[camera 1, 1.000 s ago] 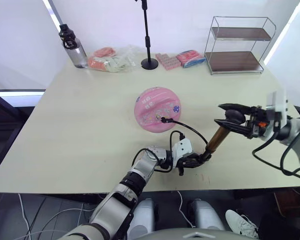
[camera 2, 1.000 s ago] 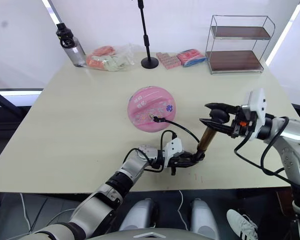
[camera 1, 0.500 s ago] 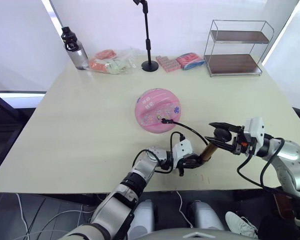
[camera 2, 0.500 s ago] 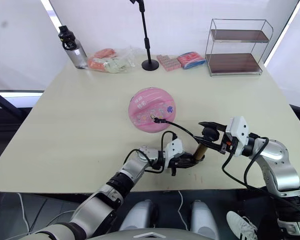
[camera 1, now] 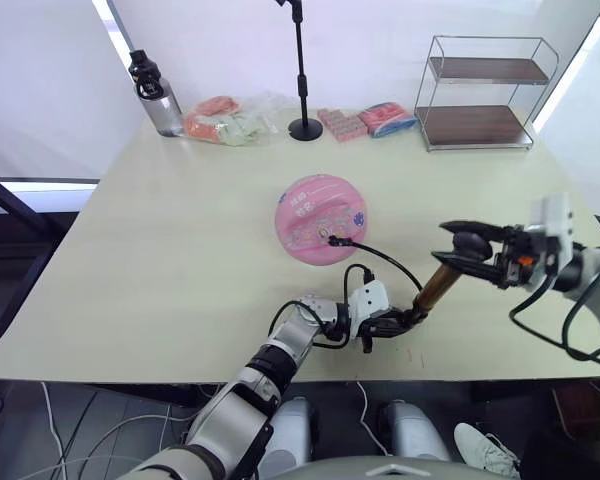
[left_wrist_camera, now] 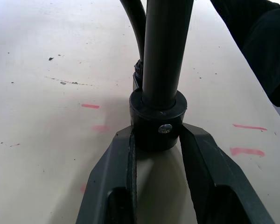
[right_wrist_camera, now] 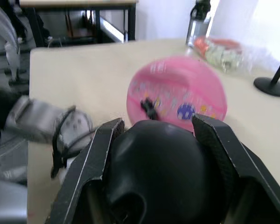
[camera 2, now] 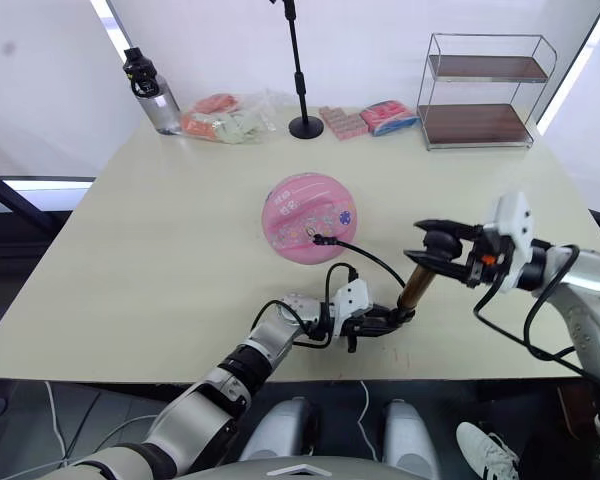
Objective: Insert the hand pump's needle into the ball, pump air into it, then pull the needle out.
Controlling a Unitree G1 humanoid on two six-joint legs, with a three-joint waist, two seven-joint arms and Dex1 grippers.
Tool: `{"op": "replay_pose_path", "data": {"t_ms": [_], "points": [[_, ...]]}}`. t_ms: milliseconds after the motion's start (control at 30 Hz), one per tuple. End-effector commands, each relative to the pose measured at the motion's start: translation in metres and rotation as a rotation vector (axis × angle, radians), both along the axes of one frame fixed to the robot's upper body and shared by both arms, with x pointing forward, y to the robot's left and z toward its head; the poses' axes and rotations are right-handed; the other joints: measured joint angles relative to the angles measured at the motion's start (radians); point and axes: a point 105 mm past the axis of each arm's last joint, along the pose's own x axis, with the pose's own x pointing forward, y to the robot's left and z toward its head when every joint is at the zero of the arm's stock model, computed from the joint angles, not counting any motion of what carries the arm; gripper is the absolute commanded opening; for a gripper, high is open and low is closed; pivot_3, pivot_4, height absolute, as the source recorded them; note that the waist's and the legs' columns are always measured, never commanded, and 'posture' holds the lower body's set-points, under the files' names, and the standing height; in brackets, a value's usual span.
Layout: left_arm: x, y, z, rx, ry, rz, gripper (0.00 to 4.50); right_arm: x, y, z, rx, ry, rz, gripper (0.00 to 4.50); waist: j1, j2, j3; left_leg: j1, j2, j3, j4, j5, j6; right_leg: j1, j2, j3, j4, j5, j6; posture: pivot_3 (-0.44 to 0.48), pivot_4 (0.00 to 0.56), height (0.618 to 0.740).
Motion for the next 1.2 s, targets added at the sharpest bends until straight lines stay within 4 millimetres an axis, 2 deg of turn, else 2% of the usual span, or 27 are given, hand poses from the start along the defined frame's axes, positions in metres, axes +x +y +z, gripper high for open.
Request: {"op": "replay_pose_path", "data": {"t_ms": [33,200,333,433,567,700,800,933,1000,1133,1200], "points": [[-0.01,0.027,-0.044,0.156,0.123,0.065,0.93,-0.017,0.005,0.045,0.062,-0.08,0.091,1.8,-0.001,0.0,0.0,0.0,0.0,0.0,0.0,0.0,0.0,0.0,0.0,0.0,0.0,0.0,0.0,0.0,0.15,0.74],[-0.011,0.027,-0.045,0.162,0.125,0.058,0.93,-0.016,-0.002,0.084,0.064,-0.135,0.084,1.8,-0.002,0.002,0.003,0.0,0.0,0.001,0.0,0.0,0.0,0.0,0.0,0.001,0.0,0.0,0.0,0.0,0.15,0.74],[-0.012,0.026,-0.046,0.164,0.125,0.055,0.93,-0.018,-0.003,0.099,0.071,-0.144,0.09,1.78,-0.001,0.001,0.004,-0.001,0.0,0.0,0.0,0.0,0.0,-0.001,0.0,0.0,0.0,0.0,0.0,0.0,0.15,0.74],[-0.012,0.025,-0.046,0.163,0.126,0.057,0.93,-0.018,-0.003,0.099,0.068,-0.135,0.091,1.78,-0.002,0.003,0.007,-0.003,0.0,0.002,0.0,0.0,0.0,-0.003,-0.001,0.002,0.0,0.0,0.0,0.0,0.15,0.74],[-0.011,0.024,-0.046,0.162,0.126,0.059,0.93,-0.013,-0.001,0.071,0.013,-0.079,0.084,1.78,-0.001,0.003,0.007,-0.004,0.0,0.002,-0.001,0.0,0.0,-0.004,0.0,0.002,0.0,0.0,0.0,0.0,0.15,0.74],[-0.011,0.024,-0.046,0.163,0.125,0.058,0.93,-0.007,0.009,0.03,-0.018,-0.013,0.085,1.78,-0.003,0.003,0.006,-0.001,0.0,0.002,0.0,0.0,0.0,-0.002,0.0,0.002,0.0,0.0,0.0,0.0,0.15,0.74],[-0.011,0.025,-0.046,0.164,0.124,0.061,0.93,-0.006,0.011,0.015,-0.01,0.01,0.087,1.78,-0.005,-0.001,0.0,0.002,0.001,0.001,0.0,0.0,0.0,0.001,0.001,0.001,0.0,-0.002,0.004,0.0,0.15,0.74],[-0.01,0.027,-0.047,0.166,0.124,0.066,0.93,-0.005,0.016,-0.019,-0.038,0.06,0.094,1.78,-0.005,-0.006,-0.006,0.004,0.002,0.001,0.0,0.0,0.0,0.002,0.001,0.0,0.0,-0.002,0.004,0.0,0.15,0.74],[-0.01,0.027,-0.047,0.166,0.124,0.068,0.93,-0.005,0.018,-0.026,-0.014,0.079,0.09,1.78,-0.005,-0.006,-0.008,0.005,0.002,0.0,0.0,0.0,0.0,0.002,0.001,0.0,0.0,-0.002,0.004,0.0,0.15,0.74],[-0.01,0.028,-0.047,0.166,0.123,0.069,0.93,-0.004,0.021,-0.057,-0.036,0.11,0.077,1.78,-0.005,-0.007,-0.01,0.006,0.002,0.0,-0.001,0.0,0.0,0.003,0.001,0.0,0.0,-0.002,0.002,0.0,0.15,0.74],[-0.01,0.028,-0.047,0.166,0.123,0.07,0.93,0.0,0.021,-0.068,0.008,0.13,0.041,1.78,-0.005,-0.006,-0.011,0.006,0.002,0.0,-0.001,0.0,0.0,0.003,0.001,0.0,0.0,-0.001,0.002,0.0,0.15,0.74]]}}
